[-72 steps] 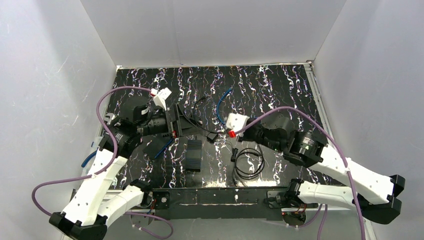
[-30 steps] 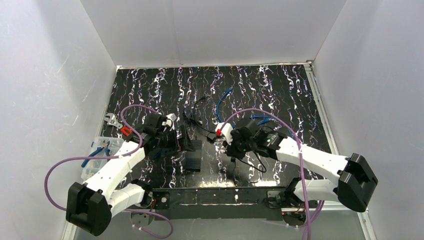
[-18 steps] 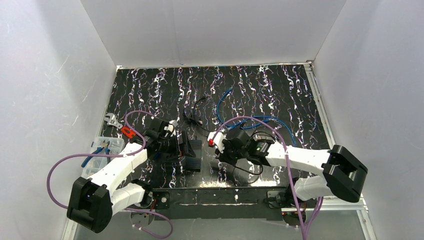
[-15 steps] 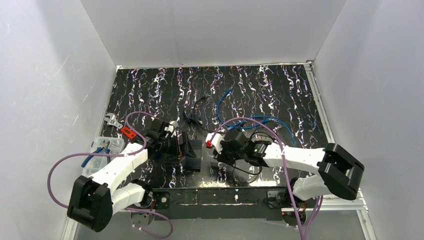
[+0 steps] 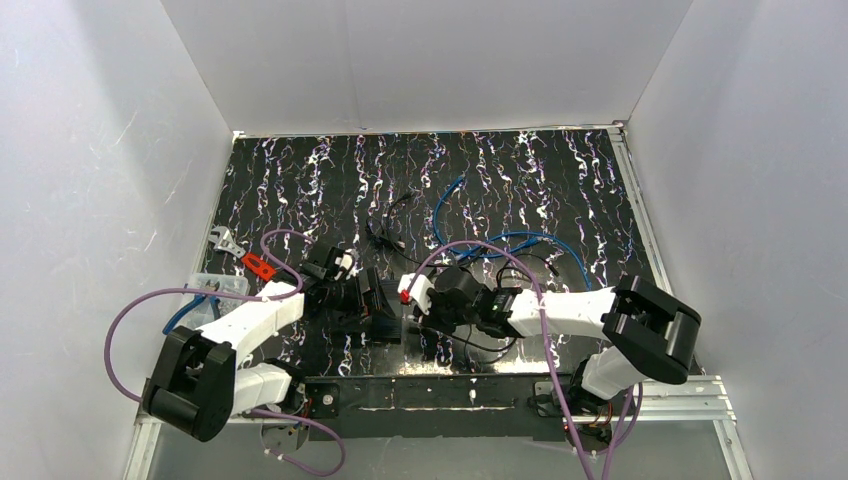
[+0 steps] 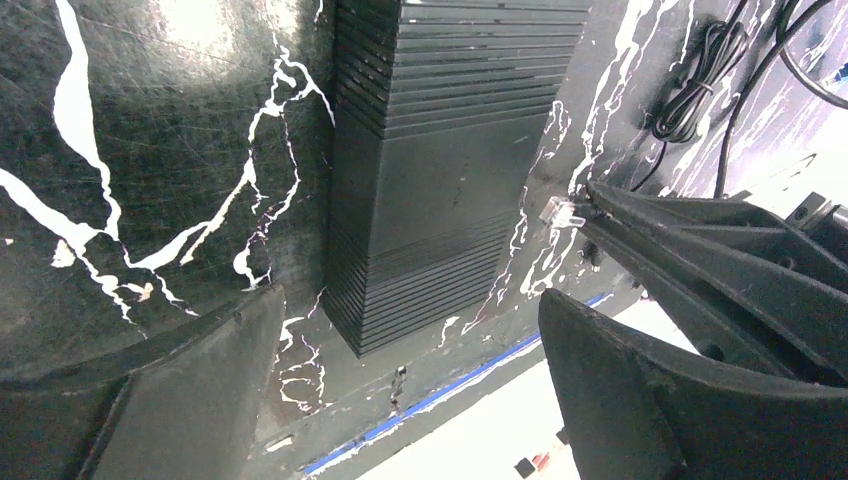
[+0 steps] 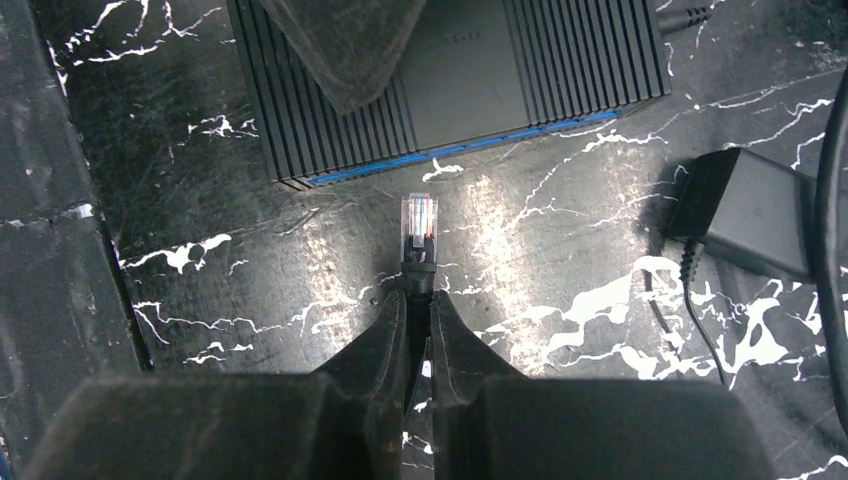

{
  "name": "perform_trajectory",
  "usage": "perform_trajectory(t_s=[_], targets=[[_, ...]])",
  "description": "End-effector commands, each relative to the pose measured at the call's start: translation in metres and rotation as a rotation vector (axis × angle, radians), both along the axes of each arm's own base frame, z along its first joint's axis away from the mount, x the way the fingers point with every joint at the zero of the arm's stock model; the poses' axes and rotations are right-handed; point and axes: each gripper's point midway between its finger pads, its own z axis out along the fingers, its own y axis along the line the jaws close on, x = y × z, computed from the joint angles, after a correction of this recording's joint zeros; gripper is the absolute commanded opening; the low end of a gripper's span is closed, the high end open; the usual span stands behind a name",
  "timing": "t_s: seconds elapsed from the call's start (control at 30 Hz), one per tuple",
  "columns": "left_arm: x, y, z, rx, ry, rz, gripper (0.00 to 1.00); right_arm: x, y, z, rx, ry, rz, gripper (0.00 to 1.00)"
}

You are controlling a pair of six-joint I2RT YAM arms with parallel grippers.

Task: Insert the plug into the switch port
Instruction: Insert the connector into the switch port.

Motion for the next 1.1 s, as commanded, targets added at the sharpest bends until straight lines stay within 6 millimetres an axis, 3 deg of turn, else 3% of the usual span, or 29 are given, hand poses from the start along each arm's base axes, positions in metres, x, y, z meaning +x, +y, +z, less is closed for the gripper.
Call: perform_trajectory(t_s=[0.0, 0.37, 0.67, 0.83, 1.07], targets=[[-0.002, 0.0, -0.005, -0.011, 0.012, 0.005, 0.98, -0.004, 0.015, 0.006, 0.062, -0.004, 0.037, 0.01], [-0.003, 0.001, -0.008, -0.006, 0.02, 0.01, 0.94, -0.021, 0.013, -0.007, 0.026, 0.064, 0.098, 0.01], [-0.009, 0.0, -0.007, -0.023, 0.031, 0.006, 0.83, -0.029, 0.017, -0.012, 0.024, 0.096, 0.121, 0.01], [-0.009, -0.002, -0.006, -0.034, 0.034, 0.0, 0.72, -0.029, 0.021, -0.012, 0.028, 0.098, 0.123, 0.01], [-0.01, -0.004, -0.005, -0.044, 0.036, -0.005, 0.67, -0.027, 0.025, -0.011, 0.042, 0.099, 0.113, 0.01]])
